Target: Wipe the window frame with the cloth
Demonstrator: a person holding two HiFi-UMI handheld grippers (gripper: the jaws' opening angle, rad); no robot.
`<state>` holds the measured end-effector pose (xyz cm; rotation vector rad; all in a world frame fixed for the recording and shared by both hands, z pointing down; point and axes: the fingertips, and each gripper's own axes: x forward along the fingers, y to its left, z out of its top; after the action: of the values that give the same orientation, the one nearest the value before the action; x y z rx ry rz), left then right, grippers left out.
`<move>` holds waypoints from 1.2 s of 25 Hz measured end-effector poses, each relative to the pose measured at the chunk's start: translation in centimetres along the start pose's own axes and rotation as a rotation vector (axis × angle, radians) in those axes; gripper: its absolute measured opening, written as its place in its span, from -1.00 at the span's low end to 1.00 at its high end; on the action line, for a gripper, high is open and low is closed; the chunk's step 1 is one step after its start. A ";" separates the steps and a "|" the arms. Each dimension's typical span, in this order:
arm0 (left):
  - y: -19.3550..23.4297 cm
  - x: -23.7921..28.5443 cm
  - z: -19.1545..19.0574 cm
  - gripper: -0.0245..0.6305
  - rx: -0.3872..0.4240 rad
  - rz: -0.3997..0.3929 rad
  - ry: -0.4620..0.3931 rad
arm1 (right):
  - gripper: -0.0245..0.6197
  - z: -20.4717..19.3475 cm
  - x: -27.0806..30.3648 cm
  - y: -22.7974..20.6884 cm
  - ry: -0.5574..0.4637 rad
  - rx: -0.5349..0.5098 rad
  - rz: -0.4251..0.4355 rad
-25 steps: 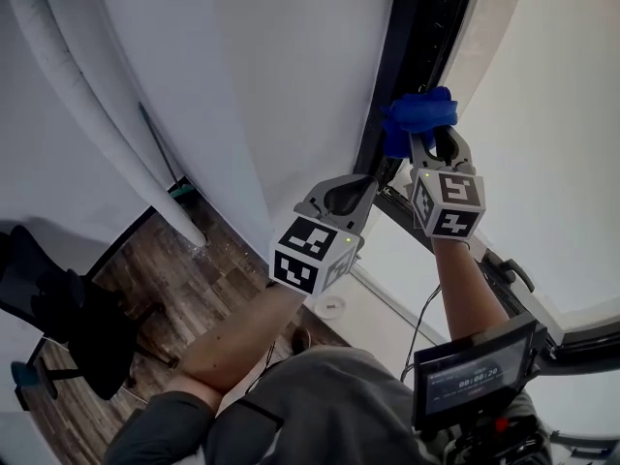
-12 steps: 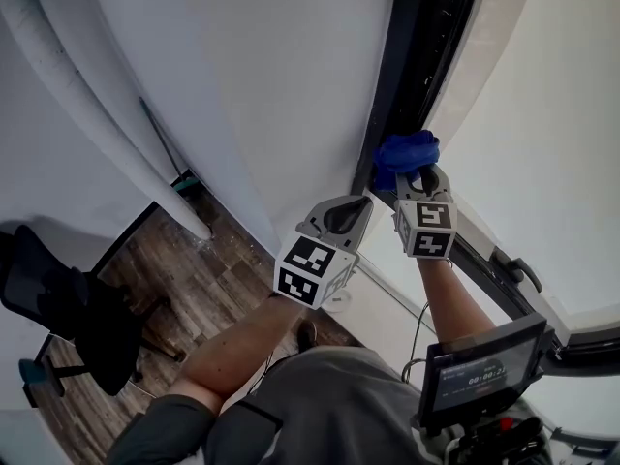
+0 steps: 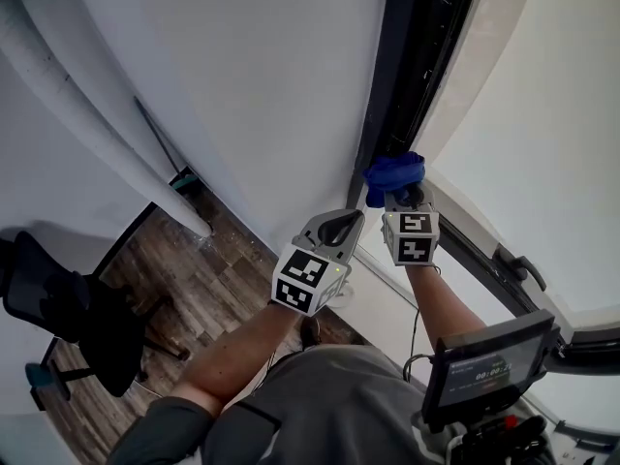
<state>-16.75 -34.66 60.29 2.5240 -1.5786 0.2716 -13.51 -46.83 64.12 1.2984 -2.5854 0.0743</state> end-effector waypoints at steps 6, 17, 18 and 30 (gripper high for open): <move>-0.1 0.2 -1.9 -0.90 0.001 -0.015 0.040 | -0.53 -3.4 0.9 0.5 0.086 0.020 -0.003; 0.3 -0.1 -1.4 -0.90 -0.036 -0.034 0.025 | -0.53 -2.6 -0.4 0.5 0.064 0.088 0.015; 0.2 -0.2 -0.9 -0.90 -0.040 -0.047 0.020 | -0.53 -2.1 -0.9 0.6 0.050 0.104 0.017; -4.7 1.9 4.3 -0.90 0.021 -0.207 -0.062 | -0.52 2.4 -12.8 -4.4 -0.089 0.180 -0.108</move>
<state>-11.39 -35.28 56.38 2.7091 -1.3259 0.1864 -3.13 -39.81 58.38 1.5341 -2.6275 0.2402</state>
